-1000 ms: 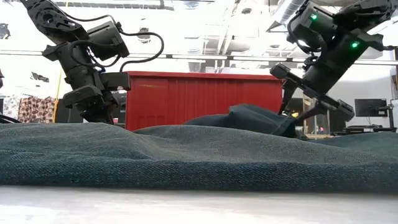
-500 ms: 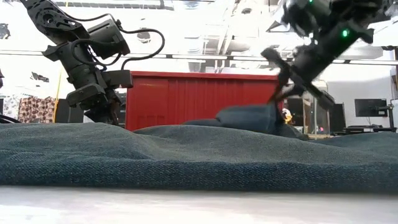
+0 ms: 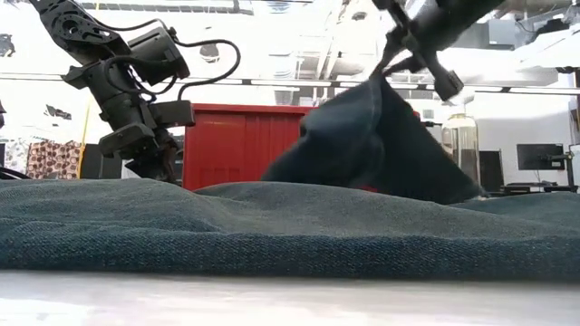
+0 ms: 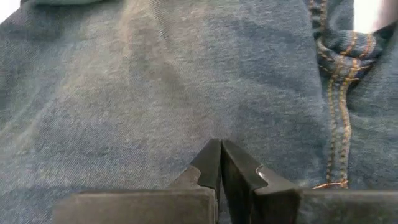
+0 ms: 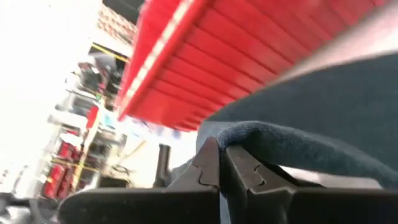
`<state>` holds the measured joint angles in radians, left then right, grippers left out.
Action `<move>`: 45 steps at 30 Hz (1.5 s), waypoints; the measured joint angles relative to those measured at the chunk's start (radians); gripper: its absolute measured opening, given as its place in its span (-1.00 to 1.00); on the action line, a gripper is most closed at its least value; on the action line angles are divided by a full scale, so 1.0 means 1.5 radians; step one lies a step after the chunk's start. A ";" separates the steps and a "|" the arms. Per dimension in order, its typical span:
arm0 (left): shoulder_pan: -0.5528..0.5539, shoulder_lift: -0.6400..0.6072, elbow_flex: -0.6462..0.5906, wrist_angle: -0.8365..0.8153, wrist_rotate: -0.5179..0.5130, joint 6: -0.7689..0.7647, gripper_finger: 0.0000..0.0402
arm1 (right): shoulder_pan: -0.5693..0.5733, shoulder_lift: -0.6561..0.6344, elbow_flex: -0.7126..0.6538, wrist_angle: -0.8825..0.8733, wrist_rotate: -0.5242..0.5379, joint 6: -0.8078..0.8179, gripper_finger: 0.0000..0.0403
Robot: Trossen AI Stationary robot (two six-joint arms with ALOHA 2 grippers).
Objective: Fold laundry
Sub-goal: Fold the dark blue pants
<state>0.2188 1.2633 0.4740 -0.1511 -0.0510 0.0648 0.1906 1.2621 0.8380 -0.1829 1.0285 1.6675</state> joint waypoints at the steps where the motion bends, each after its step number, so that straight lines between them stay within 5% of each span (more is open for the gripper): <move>1: 0.000 0.000 0.000 0.003 0.007 0.001 -1.00 | 0.002 0.000 0.009 0.001 0.013 -0.001 -0.88; 11: 0.000 0.000 0.000 0.007 0.013 0.019 -1.00 | 0.008 0.000 0.099 0.003 0.064 0.029 -0.88; 17: 0.000 0.000 0.000 0.001 0.013 0.019 -1.00 | 0.026 -0.002 0.120 0.003 0.187 0.108 -0.88; 27: 0.000 0.000 -0.013 -0.023 0.012 0.019 -1.00 | -0.082 -0.001 0.119 -0.194 0.172 0.281 -0.88; 35: 0.000 0.000 -0.026 -0.030 0.012 0.013 -1.00 | -0.187 -0.016 0.119 -0.416 0.053 0.363 -0.88; 45: 0.000 0.000 -0.026 -0.038 0.009 0.012 -1.00 | -0.242 -0.011 0.119 -0.733 -0.177 0.373 -0.88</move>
<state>0.2188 1.2629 0.4349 -0.2085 -0.0371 0.0823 -0.1731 1.2449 1.0164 -1.2817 0.7631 2.2268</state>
